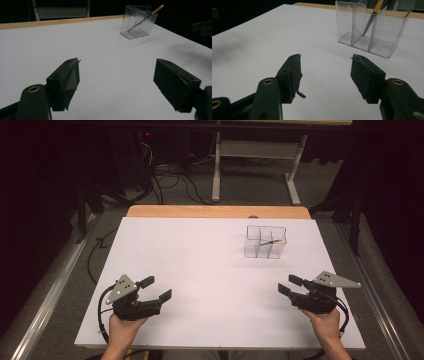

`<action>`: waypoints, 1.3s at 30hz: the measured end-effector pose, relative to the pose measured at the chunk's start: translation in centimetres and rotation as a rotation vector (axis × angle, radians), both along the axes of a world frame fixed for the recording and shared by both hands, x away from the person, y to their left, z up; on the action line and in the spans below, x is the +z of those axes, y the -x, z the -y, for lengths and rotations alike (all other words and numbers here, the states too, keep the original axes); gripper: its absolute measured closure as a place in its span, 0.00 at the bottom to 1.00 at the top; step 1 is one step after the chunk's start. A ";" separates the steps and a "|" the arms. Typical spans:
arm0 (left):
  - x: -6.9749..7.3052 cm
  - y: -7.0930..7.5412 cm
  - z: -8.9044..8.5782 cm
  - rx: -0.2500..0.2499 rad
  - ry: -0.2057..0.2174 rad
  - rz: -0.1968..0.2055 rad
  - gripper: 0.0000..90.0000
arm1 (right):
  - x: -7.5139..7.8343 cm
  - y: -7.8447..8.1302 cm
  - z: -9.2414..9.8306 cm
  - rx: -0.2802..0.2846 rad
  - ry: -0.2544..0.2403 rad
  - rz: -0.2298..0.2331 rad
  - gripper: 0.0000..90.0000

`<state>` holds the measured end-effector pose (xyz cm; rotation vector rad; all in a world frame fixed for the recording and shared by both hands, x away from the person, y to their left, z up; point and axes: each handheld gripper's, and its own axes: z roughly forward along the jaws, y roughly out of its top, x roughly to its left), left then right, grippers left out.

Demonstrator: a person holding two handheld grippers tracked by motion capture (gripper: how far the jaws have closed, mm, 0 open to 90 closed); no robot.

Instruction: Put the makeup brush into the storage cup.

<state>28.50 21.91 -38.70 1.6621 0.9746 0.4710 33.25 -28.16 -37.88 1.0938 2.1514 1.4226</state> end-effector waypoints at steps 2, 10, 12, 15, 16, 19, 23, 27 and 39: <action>0.0 0.0 0.0 -0.002 -0.008 -0.002 0.24 | -0.1 0.1 -0.1 0.001 -0.002 -0.001 0.48; 0.0 -0.1 -0.1 -0.001 -0.009 -0.003 0.24 | -0.5 0.3 -0.1 0.004 -0.001 0.013 0.47; 0.0 -0.1 -0.1 -0.001 -0.009 -0.004 0.24 | -0.6 0.3 -0.1 0.005 -0.001 0.013 0.46; -0.1 -0.1 -0.1 0.002 -0.006 -0.004 0.24 | -0.8 0.4 -0.2 0.004 0.000 0.008 0.46; -0.1 -0.2 -0.1 0.003 -0.002 -0.004 0.24 | -0.8 0.4 -0.2 0.006 0.002 0.010 0.46; -0.1 -0.2 -0.1 0.002 -0.007 -0.008 0.24 | -1.0 0.4 -0.3 0.010 0.009 0.015 0.45; -0.1 -0.3 -0.1 0.003 -0.011 -0.010 0.24 | -1.2 0.5 -0.4 0.003 0.007 0.011 0.43; -0.1 -0.3 -0.1 0.006 -0.011 -0.010 0.24 | -1.3 0.5 -0.4 -0.001 0.008 0.010 0.41; -0.1 -0.3 -0.1 0.005 -0.009 -0.007 0.24 | -1.8 0.6 -0.6 -0.009 -0.007 0.015 0.36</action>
